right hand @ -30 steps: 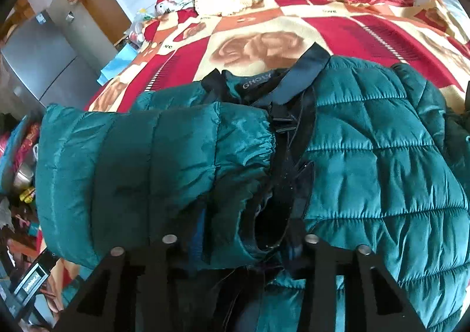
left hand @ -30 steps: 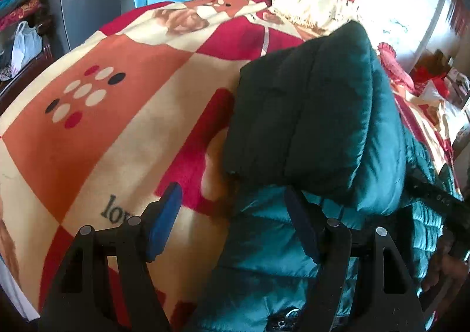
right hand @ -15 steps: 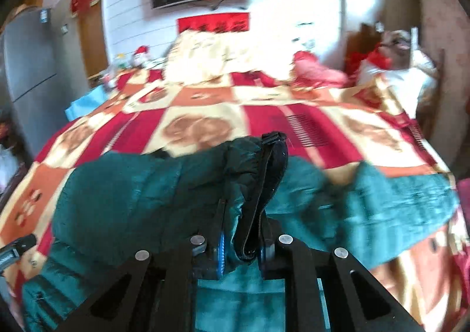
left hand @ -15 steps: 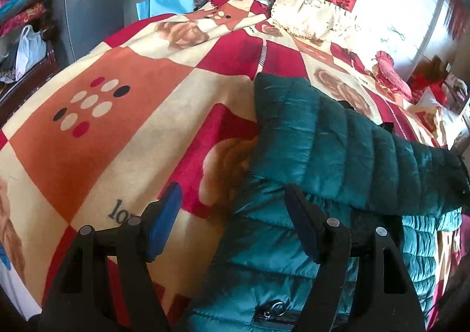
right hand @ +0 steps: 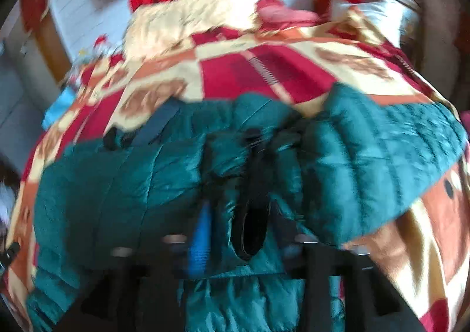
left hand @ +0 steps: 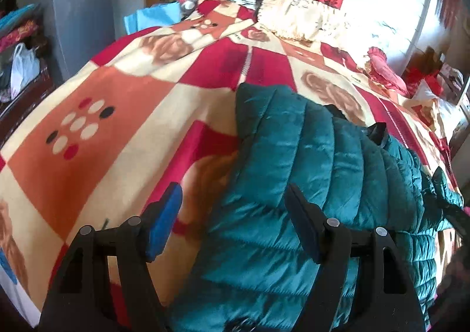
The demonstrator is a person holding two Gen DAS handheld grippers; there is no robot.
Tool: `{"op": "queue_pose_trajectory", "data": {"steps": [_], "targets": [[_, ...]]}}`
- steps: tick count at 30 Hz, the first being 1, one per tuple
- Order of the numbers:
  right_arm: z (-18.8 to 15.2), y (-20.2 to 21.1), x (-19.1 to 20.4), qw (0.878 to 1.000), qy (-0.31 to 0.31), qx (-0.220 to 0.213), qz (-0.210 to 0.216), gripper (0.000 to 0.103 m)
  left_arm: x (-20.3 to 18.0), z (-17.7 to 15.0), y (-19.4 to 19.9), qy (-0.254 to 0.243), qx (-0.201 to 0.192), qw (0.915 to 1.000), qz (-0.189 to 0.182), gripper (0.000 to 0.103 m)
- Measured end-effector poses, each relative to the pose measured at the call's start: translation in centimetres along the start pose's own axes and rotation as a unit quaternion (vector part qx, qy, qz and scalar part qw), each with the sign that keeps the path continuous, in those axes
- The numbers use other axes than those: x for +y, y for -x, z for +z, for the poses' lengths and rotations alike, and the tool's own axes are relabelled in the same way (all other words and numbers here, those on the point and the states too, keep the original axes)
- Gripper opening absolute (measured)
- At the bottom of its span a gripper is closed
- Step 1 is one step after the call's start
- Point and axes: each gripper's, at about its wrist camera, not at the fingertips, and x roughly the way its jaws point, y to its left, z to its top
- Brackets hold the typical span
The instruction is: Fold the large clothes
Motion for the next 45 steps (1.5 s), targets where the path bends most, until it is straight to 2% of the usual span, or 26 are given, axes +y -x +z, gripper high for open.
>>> {"op": "queue_pose_trajectory", "data": {"steps": [2, 4, 6, 10, 12, 14, 16, 20, 24, 30, 33, 35, 36, 39, 41, 45], "targets": [[0.1, 2.0, -0.4, 0.999, -0.020, -0.029, 0.007, 0.055, -1.1, 0.8, -0.7, -0.005, -0.005, 1.0000, -0.001, 0.072], [0.2, 2.9, 0.4, 0.999, -0.010, -0.036, 0.026, 0.055, -2.0, 1.4, -1.6, -0.008, -0.006, 0.9999, -0.004, 0.072], [0.3, 2.9, 2.8, 0.998, 0.034, -0.026, 0.052, 0.055, -2.9, 1.8, -2.8, -0.014, -0.001, 0.9999, -0.005, 0.072], [0.0, 0.0, 6.4, 0.993, 0.093, 0.013, 0.074, 0.055, -3.8, 1.8, -5.9, -0.026, 0.020, 0.9991, 0.026, 0.072], [-0.2, -2.2, 8.0, 0.990, 0.121, 0.022, 0.064, 0.055, -3.5, 1.6, -7.3, -0.022, 0.033, 0.9986, 0.035, 0.072], [-0.2, -4.4, 8.7, 0.989, 0.136, 0.030, 0.046, 0.055, -2.6, 1.3, -8.2, -0.005, 0.038, 0.9991, 0.021, 0.074], [0.0, -6.1, 8.5, 0.990, 0.133, 0.035, 0.040, 0.055, -1.9, 1.3, -8.7, 0.015, 0.041, 0.9989, 0.015, 0.085], [1.0, -7.9, 7.6, 0.993, 0.118, 0.025, 0.011, 0.055, -1.5, 1.2, -9.0, 0.029, 0.046, 0.9985, 0.010, 0.085], [1.0, -6.4, 7.7, 0.993, 0.118, 0.027, 0.009, 0.055, -1.8, 1.0, -8.9, 0.020, 0.040, 0.9989, 0.018, 0.085], [-0.2, -0.6, 6.2, 0.994, 0.104, 0.003, 0.041, 0.055, -2.1, 0.7, -8.6, 0.015, 0.033, 0.9991, 0.024, 0.085], [-1.5, -1.1, 6.0, 0.991, 0.128, 0.031, 0.026, 0.055, -2.3, 0.5, -8.5, 0.008, 0.028, 0.9992, 0.029, 0.085], [-2.8, -3.2, 5.4, 0.988, 0.138, 0.068, 0.004, 0.055, -2.4, 0.5, -8.5, 0.003, 0.028, 0.9991, 0.030, 0.085], [-3.3, -3.4, 4.9, 0.989, 0.131, 0.071, 0.010, 0.055, -2.3, 0.5, -8.4, 0.002, 0.029, 0.9991, 0.030, 0.085], [-3.8, -2.4, 4.3, 0.989, 0.131, 0.068, 0.013, 0.055, -2.1, 0.7, -7.7, -0.001, 0.037, 0.9991, 0.023, 0.085], [-4.0, -1.2, 3.6, 0.989, 0.126, 0.070, 0.015, 0.055, -2.1, 1.1, -6.2, -0.003, 0.024, 0.9995, 0.021, 0.084], [-3.2, 1.8, 2.4, 0.996, 0.082, 0.030, 0.037, 0.055, -2.9, 1.8, -3.6, 0.001, -0.005, 1.0000, -0.007, 0.084]]}}
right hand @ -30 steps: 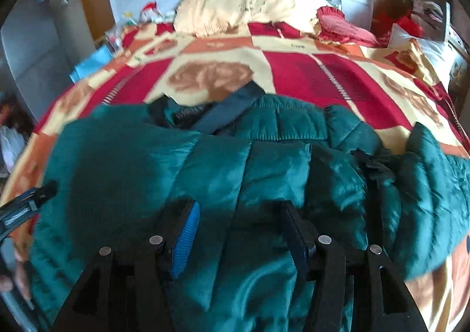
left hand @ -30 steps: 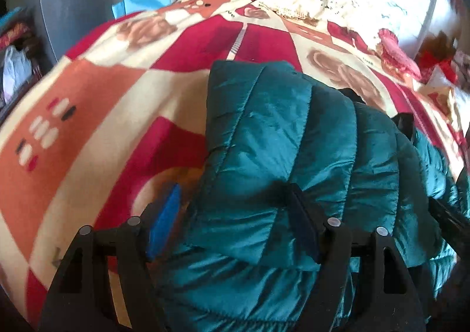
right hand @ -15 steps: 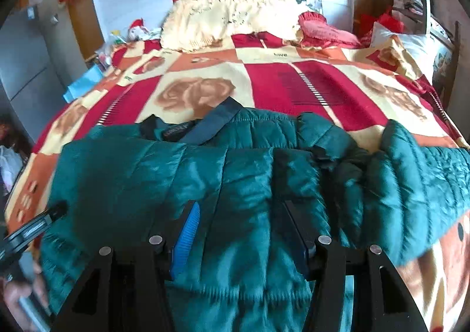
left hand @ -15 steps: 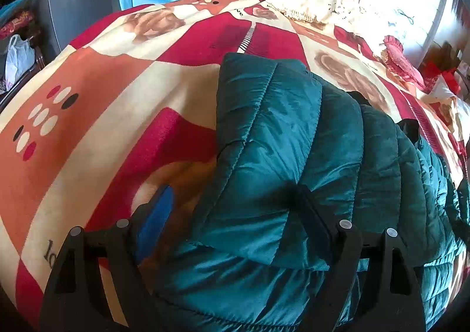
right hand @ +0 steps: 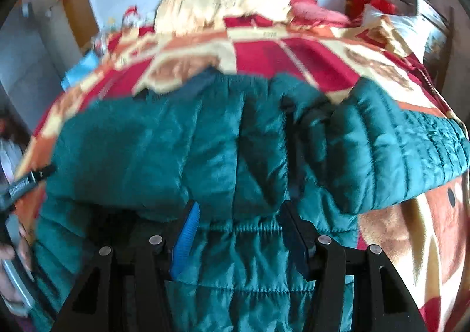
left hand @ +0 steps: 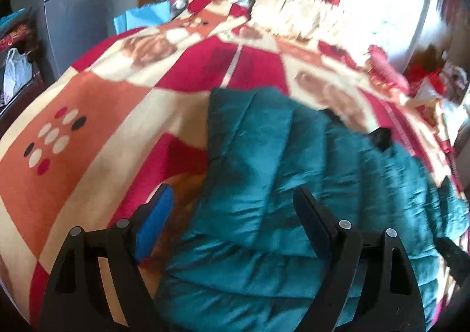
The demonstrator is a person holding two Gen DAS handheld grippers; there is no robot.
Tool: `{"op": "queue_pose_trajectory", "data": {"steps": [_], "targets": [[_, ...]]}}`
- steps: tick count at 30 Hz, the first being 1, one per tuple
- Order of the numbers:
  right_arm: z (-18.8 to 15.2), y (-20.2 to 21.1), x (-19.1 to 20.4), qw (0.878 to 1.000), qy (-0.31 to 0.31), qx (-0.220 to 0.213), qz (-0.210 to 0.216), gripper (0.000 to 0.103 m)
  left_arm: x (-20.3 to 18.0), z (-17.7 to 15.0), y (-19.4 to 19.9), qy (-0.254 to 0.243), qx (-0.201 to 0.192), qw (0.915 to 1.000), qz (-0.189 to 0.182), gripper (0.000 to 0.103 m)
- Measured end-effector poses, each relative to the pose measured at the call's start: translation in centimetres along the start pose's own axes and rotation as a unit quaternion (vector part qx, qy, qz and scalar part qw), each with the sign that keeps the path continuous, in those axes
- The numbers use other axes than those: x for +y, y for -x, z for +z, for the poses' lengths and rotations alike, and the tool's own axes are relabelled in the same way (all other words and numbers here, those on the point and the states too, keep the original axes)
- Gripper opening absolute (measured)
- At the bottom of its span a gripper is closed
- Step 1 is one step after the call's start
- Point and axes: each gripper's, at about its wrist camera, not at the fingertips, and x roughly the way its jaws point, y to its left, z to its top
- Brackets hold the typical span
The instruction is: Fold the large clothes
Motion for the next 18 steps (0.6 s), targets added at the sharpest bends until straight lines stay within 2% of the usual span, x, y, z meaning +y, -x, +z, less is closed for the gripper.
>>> {"op": "queue_pose_trajectory", "data": {"steps": [3, 7, 12, 15, 18], "targets": [[0.9, -0.1, 0.8, 1.000, 0.002, -0.007, -0.001, 0.055, -1.6, 0.2, 0.6, -0.012, 0.001, 0.9997, -0.020, 0.084], [1.7, -2.1, 2.5, 1.000, 0.015, -0.001, -0.007, 0.055, -3.4, -0.3, -0.7, -0.033, 0.009, 0.9991, -0.023, 0.084], [2.4, -5.3, 2.8, 1.000, 0.007, 0.010, -0.015, 0.055, -4.1, -1.5, -3.5, -0.040, 0.034, 0.9986, -0.010, 0.084], [2.6, -6.9, 2.3, 0.999, 0.006, 0.022, -0.023, 0.055, -4.5, -2.1, -4.0, -0.053, 0.027, 0.9982, -0.001, 0.085], [2.8, -6.7, 2.4, 0.999, 0.013, 0.019, -0.030, 0.055, -4.6, -2.3, -4.1, -0.061, 0.024, 0.9979, 0.003, 0.085]]}}
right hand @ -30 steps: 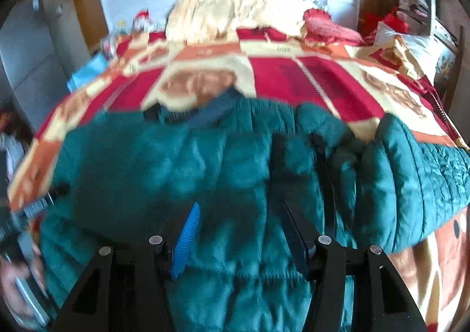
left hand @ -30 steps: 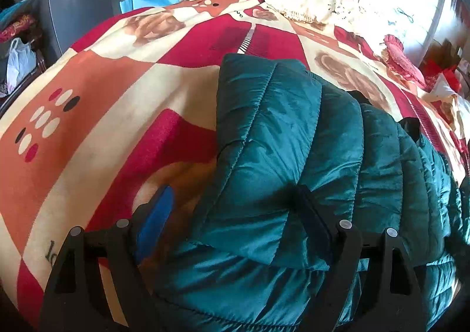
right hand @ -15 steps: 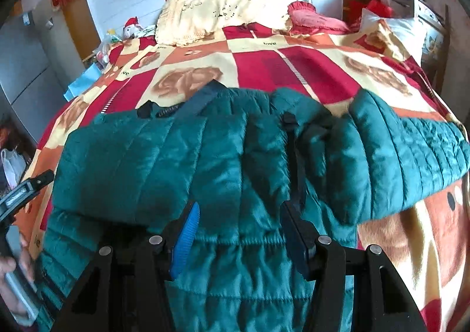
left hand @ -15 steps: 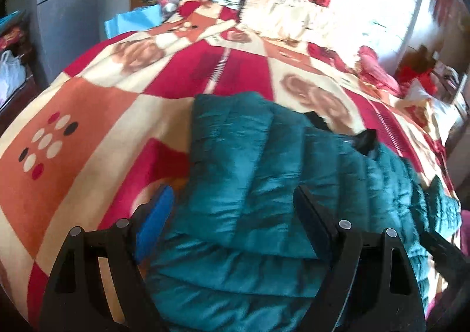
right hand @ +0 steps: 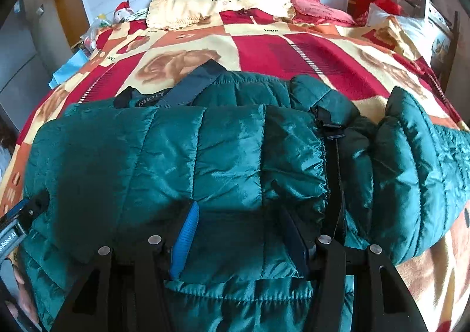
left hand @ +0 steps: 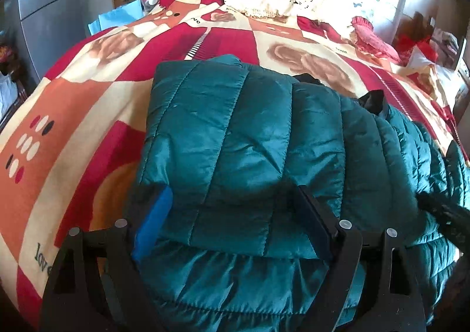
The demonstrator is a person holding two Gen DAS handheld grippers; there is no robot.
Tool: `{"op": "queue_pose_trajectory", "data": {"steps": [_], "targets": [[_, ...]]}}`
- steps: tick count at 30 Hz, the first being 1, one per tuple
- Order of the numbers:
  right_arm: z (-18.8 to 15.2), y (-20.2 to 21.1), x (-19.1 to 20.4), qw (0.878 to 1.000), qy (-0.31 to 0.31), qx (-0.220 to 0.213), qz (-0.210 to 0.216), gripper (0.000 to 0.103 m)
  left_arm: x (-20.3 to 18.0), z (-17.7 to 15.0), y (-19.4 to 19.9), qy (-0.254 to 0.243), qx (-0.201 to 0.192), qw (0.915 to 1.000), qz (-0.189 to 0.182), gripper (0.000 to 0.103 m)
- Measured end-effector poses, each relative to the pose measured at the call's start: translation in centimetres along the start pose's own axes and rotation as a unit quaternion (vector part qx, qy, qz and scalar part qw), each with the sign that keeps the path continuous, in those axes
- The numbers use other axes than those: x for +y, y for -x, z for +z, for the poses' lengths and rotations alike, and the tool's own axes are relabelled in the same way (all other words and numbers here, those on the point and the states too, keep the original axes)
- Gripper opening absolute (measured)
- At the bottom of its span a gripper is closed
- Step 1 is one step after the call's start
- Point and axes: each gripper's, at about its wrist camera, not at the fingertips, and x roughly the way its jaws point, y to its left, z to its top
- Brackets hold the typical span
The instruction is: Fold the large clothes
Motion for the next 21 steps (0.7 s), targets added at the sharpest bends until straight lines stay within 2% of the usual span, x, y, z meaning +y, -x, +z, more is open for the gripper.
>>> {"op": "queue_pose_trajectory", "data": {"steps": [5, 9, 13, 16, 18, 20, 21], "targets": [[-0.8, 2.8, -0.1, 1.000, -0.003, -0.024, 0.012, 0.055, 0.3, -0.4, 0.0, 0.003, -0.008, 1.0000, -0.004, 0.085], [-2.1, 1.6, 0.1, 1.000, 0.024, 0.007, -0.002, 0.055, 0.1, -0.6, 0.1, 0.000, -0.009, 1.0000, -0.003, 0.085], [-2.8, 2.3, 0.0, 1.000, 0.028, 0.005, -0.005, 0.055, 0.1, -0.6, 0.7, 0.003, -0.005, 1.0000, 0.000, 0.085], [-3.4, 4.1, -0.1, 1.000, 0.023, -0.006, 0.011, 0.055, 0.4, -1.0, 2.2, 0.021, -0.011, 0.9996, -0.016, 0.085], [-3.9, 5.1, -0.1, 0.999, 0.026, -0.011, 0.018, 0.059, 0.4, -1.3, 3.3, 0.033, -0.019, 0.9988, -0.030, 0.085], [-4.2, 5.9, -0.2, 0.999, 0.029, -0.014, 0.020, 0.071, -0.1, -1.6, 4.2, 0.033, -0.024, 0.9985, -0.037, 0.085], [-4.3, 6.2, -0.2, 0.999, 0.030, -0.017, 0.020, 0.071, -0.5, -1.7, 4.7, 0.029, -0.026, 0.9985, -0.039, 0.085]]}}
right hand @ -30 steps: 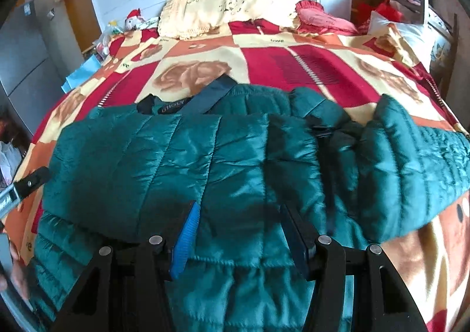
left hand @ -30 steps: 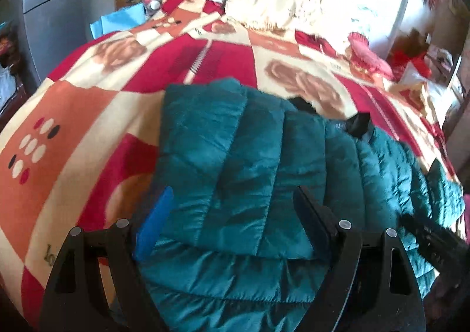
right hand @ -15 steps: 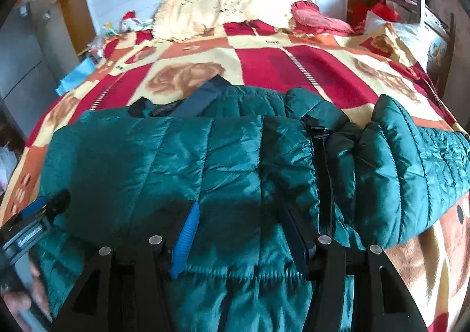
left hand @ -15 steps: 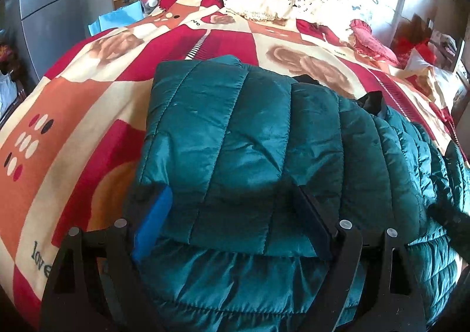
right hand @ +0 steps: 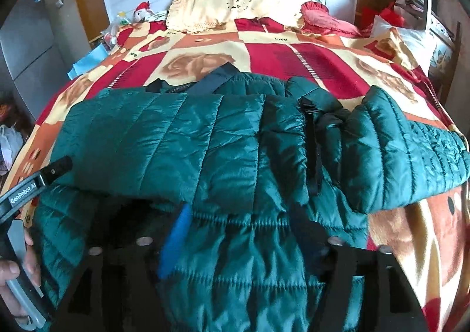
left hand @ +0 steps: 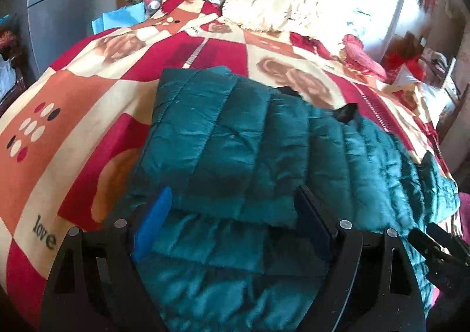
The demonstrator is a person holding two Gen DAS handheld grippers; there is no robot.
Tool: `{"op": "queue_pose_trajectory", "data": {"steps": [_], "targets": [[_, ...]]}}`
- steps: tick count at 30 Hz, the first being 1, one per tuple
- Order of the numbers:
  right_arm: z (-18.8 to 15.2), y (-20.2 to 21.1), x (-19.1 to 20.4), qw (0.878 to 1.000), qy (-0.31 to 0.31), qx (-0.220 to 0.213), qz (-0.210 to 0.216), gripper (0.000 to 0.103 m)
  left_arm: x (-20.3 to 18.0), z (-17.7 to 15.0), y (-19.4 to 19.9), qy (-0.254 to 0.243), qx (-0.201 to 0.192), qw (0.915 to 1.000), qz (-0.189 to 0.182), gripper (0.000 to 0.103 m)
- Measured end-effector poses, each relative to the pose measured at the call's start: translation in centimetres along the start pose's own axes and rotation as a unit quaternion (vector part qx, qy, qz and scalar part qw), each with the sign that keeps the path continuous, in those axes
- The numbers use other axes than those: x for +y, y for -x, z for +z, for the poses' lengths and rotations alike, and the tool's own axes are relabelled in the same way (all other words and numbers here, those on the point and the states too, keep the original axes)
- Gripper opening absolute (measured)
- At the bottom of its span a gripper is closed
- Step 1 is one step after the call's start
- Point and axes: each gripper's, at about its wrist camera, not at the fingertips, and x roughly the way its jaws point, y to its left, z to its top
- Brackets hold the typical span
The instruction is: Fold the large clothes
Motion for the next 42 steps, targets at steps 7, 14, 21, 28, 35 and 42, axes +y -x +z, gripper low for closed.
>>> {"op": "queue_pose_trajectory", "data": {"steps": [7, 14, 21, 28, 35, 42], "targets": [[-0.4, 2.0, -0.7, 1.000, -0.011, -0.015, 0.016, 0.071, -2.5, -0.8, 1.7, -0.026, -0.003, 0.9996, -0.010, 0.085], [-0.2, 3.8, -2.2, 0.999, -0.013, -0.029, 0.008, 0.071, -4.7, -1.8, 2.5, -0.049, -0.003, 0.9987, -0.017, 0.085], [-0.2, 4.0, -4.8, 0.999, -0.027, -0.028, -0.013, 0.071, -6.6, -2.2, 2.9, -0.072, -0.008, 0.9973, -0.010, 0.085], [-0.5, 3.9, -6.5, 0.998, -0.045, -0.026, -0.026, 0.071, -7.9, -2.4, 2.9, -0.092, -0.014, 0.9956, -0.004, 0.085], [-0.6, 3.9, -7.5, 0.998, -0.047, -0.026, -0.046, 0.071, -8.0, -2.5, 2.2, -0.090, -0.014, 0.9958, -0.001, 0.085], [-0.5, 3.6, -9.0, 0.997, -0.050, -0.025, -0.061, 0.071, -7.7, -2.5, 1.3, -0.080, -0.010, 0.9967, 0.000, 0.085]]}}
